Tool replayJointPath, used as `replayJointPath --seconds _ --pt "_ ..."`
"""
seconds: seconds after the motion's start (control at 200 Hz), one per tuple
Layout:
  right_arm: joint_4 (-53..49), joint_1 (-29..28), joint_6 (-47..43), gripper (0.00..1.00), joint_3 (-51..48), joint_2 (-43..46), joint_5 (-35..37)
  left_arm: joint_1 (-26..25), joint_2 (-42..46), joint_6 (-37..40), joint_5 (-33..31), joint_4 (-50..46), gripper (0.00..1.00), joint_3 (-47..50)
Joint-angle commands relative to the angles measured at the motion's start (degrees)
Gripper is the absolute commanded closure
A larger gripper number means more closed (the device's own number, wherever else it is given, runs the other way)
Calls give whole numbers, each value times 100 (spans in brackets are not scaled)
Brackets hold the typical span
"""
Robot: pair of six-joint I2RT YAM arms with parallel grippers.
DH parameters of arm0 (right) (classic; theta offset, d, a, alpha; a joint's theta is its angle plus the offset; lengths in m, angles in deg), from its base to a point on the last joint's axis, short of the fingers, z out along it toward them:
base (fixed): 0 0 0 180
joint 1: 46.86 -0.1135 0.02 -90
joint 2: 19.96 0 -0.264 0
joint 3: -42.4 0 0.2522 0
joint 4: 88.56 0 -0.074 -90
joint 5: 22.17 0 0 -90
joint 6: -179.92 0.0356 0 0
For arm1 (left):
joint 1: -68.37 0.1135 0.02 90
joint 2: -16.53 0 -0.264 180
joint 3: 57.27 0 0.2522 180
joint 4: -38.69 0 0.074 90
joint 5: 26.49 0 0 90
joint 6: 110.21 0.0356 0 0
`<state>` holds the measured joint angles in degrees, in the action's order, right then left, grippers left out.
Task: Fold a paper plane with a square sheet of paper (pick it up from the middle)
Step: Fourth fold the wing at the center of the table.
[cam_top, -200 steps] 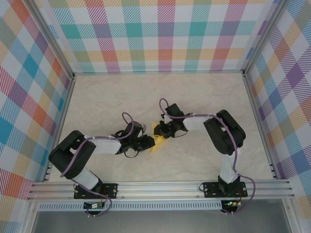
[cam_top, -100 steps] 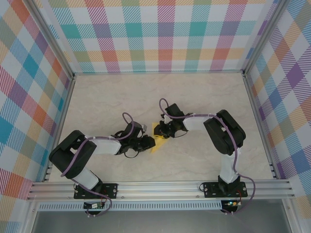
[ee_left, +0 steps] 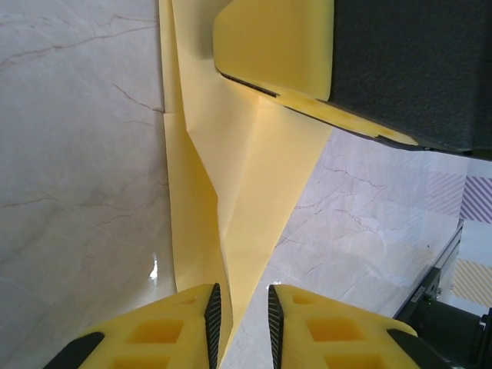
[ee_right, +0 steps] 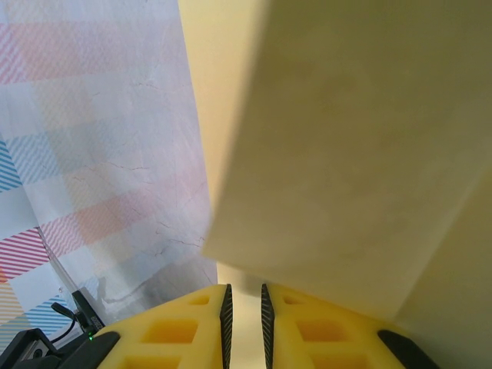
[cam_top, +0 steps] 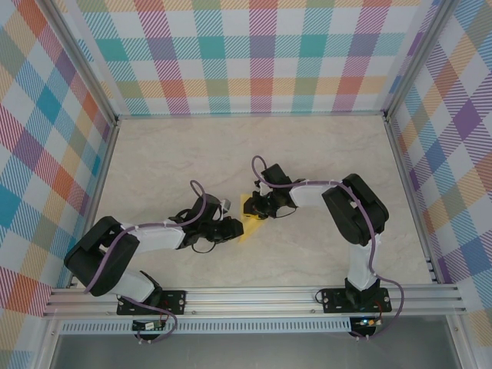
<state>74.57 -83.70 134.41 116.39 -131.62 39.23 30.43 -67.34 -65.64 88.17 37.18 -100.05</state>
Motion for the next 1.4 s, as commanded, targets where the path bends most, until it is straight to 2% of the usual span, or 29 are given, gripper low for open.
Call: replayJointPath --seconds 0.0,0.14,0.2,0.275,0.495,0.72,0.875,1.1,1.25,1.395 --pt "-447 -16 -88 80 -134 -287 137 58 -145 55 151 109 77 93" --pt "-447 -15 -90 80 -143 -278 138 62 -305 80 213 162 79 71" --pt "-453 -23 -91 80 -143 -286 146 58 -360 83 249 207 82 65" --pt "-456 -16 -90 80 -159 -287 144 62 -417 110 284 208 91 63" --pt "-453 -16 -90 80 -187 -356 197 50 -495 264 501 76 97 105" --pt "-538 -16 -132 80 -162 -527 282 49 -620 498 648 -495 98 54" --pt "-579 -15 -111 80 -143 -603 318 41 -831 463 815 -463 99 115" --pt "-729 -16 -132 80 -125 -599 444 40 -579 526 877 -890 92 71" --pt "-737 -16 -155 80 -125 -575 395 50 428 413 276 -1647 76 131" --pt "-786 -17 -184 81 -114 -564 397 67 1383 -106 -255 -1834 68 203"
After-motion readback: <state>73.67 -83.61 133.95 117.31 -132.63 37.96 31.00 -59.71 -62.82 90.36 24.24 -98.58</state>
